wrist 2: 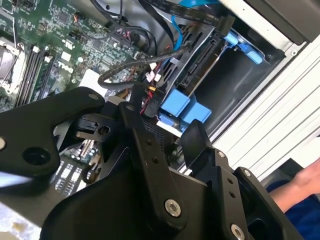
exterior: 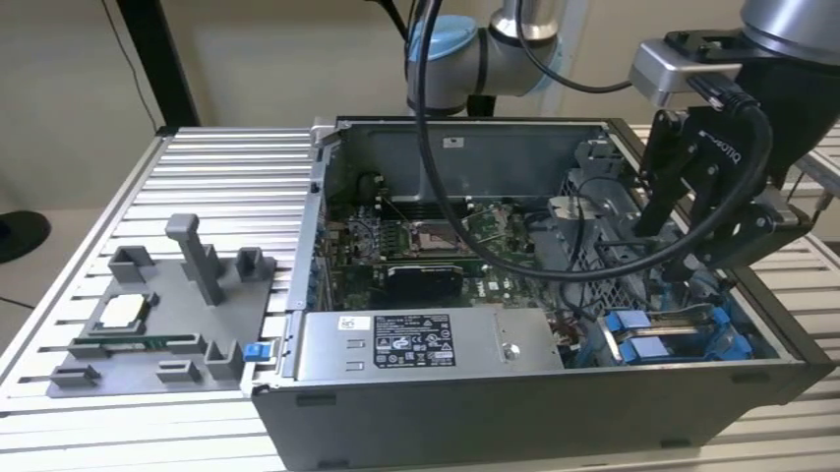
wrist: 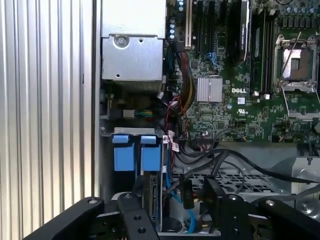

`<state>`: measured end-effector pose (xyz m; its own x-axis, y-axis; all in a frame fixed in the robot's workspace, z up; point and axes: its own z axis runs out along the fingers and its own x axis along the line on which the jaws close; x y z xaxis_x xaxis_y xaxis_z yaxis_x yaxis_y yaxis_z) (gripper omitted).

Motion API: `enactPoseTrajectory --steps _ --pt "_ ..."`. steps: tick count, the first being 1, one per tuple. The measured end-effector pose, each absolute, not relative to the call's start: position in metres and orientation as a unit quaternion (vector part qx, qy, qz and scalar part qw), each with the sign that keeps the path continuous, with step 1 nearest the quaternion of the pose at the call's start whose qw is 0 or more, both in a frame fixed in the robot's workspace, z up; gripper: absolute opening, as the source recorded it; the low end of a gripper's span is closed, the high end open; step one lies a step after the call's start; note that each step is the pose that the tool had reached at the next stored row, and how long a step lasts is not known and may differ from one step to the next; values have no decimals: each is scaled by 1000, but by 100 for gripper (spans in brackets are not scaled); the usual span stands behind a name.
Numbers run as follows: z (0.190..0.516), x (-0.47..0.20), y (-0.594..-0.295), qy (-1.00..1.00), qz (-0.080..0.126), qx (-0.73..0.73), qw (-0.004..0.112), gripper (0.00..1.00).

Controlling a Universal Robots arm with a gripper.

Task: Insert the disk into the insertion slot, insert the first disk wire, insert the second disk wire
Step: 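Insert the disk into the insertion slot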

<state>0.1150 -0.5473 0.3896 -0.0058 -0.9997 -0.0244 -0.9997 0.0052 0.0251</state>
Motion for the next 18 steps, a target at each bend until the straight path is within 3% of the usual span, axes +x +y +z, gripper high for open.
enactPoseTrajectory --steps 18 --pt "394 113 -542 -708 -8 706 -2 100"
